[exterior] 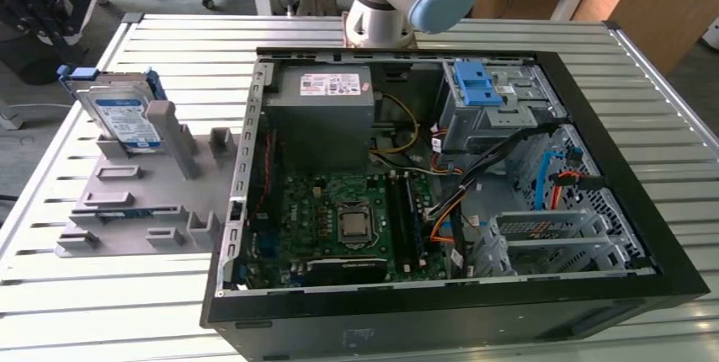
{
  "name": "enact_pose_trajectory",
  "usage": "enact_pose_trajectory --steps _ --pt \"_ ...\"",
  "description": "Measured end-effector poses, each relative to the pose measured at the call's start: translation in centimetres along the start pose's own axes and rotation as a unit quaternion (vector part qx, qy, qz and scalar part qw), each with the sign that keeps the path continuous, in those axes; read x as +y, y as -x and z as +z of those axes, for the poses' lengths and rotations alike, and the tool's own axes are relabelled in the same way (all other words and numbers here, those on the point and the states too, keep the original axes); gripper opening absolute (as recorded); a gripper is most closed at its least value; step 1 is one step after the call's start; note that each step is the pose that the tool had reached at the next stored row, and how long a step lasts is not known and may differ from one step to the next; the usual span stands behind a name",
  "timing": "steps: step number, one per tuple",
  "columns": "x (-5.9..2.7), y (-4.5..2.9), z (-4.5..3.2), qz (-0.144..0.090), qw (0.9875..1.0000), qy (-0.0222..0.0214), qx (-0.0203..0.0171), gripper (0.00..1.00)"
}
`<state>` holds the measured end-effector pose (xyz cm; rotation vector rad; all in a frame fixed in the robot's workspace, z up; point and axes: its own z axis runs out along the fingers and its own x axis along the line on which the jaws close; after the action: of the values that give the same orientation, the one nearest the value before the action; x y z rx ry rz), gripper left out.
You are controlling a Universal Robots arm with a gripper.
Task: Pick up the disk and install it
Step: 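Reach for the disk, then pick up the disk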
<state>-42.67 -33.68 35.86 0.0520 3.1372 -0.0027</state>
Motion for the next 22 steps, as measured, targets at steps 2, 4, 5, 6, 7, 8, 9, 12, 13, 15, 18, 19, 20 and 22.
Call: enact_pose_trajectory --steps 2,4,5,6,7,8,9,12,13,15,18,19,20,22 --pt "0.02 -0.28 0.05 0.000 1.0000 0.0000 0.0000 0.11" --pt "0.02 -0.31 0.06 0.000 1.0000 0.0000 0.0001 0.11" --pt "0.02 -0.33 0.06 0.000 1.0000 0.0000 0.0001 0.11" --pt "0.02 -0.33 0.06 0.000 1.0000 0.0000 0.0000 0.11" --pt "0.02 -0.34 0.06 0.000 1.0000 0.0000 0.0001 0.11" --pt "0.02 -0.34 0.06 0.000 1.0000 0.0000 0.0001 0.11" --pt "0.02 -0.34 0.06 0.000 1.0000 0.0000 0.0001 0.11" --pt "0.02 -0.34 0.06 0.000 1.0000 0.0000 0.0000 0.11" --pt "0.02 -0.35 0.06 0.000 1.0000 0.0000 0.0001 0.11" --pt "0.02 -0.35 0.06 0.000 1.0000 0.0000 0.0000 0.11" --pt "0.02 -0.35 0.06 -0.004 1.0000 0.0000 0.0001 0.11" --pt "0.02 -0.35 0.06 -0.006 1.0000 0.0000 0.0000 0.11" --pt "0.02 -0.36 0.06 -0.009 1.0000 0.0000 0.0000 0.11" --pt "0.02 -0.38 0.06 -0.014 0.9999 0.0000 0.0001 0.11"
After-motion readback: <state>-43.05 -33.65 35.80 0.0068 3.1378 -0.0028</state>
